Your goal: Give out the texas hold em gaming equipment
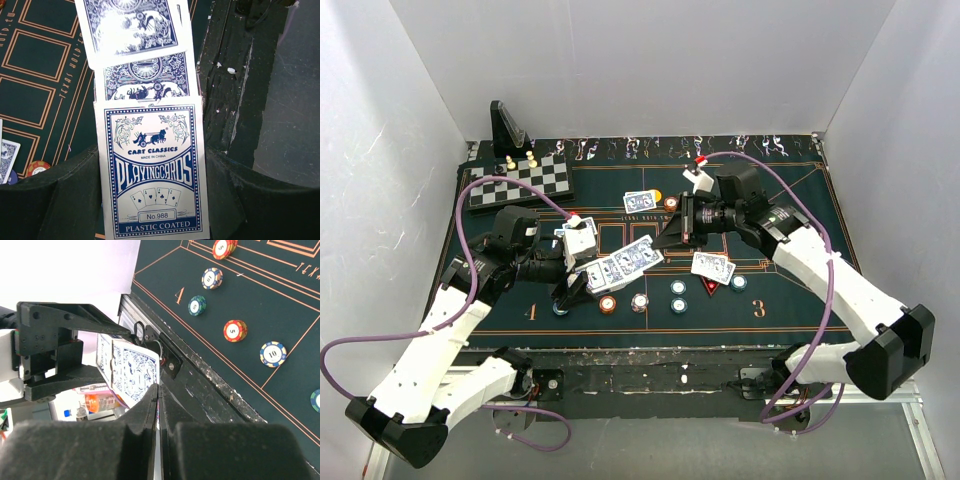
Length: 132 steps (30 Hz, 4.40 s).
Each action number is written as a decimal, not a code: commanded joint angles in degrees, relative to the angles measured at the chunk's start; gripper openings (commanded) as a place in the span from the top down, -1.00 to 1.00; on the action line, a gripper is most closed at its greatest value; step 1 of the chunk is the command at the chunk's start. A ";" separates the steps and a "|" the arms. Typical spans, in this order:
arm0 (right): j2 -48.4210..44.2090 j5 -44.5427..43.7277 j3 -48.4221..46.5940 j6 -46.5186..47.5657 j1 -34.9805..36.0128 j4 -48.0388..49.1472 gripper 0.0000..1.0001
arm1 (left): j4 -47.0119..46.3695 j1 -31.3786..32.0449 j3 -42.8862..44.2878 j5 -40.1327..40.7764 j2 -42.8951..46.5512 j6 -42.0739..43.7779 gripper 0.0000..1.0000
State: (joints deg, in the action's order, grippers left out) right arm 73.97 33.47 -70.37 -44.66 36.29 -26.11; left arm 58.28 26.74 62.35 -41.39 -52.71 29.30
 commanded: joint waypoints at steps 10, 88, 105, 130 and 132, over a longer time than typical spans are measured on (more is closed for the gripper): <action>-3.23 5.63 3.83 -3.85 -2.19 6.41 -0.10 | -1.06 -0.29 0.93 -1.68 1.20 -0.12 0.96; 46.25 -16.95 -11.53 -3.76 3.87 9.06 -0.36 | -0.18 -0.29 1.64 -0.80 3.14 0.58 0.99; 35.36 -19.68 -3.39 -2.18 5.01 6.24 -0.36 | 0.17 -0.29 1.55 -0.71 3.84 0.67 0.99; 43.88 -16.42 -11.44 -5.79 7.92 6.78 -0.29 | -0.01 -0.29 2.08 -0.45 3.40 0.94 1.00; 44.59 -16.86 -13.91 -5.09 7.04 5.72 -0.29 | -0.01 -0.29 2.08 -0.36 3.40 1.02 1.00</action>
State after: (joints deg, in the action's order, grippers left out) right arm 116.40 18.72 -78.72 -51.42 44.25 -18.61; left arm 58.72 26.72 62.41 -41.12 -49.82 29.82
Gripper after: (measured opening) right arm 0.649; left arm 0.650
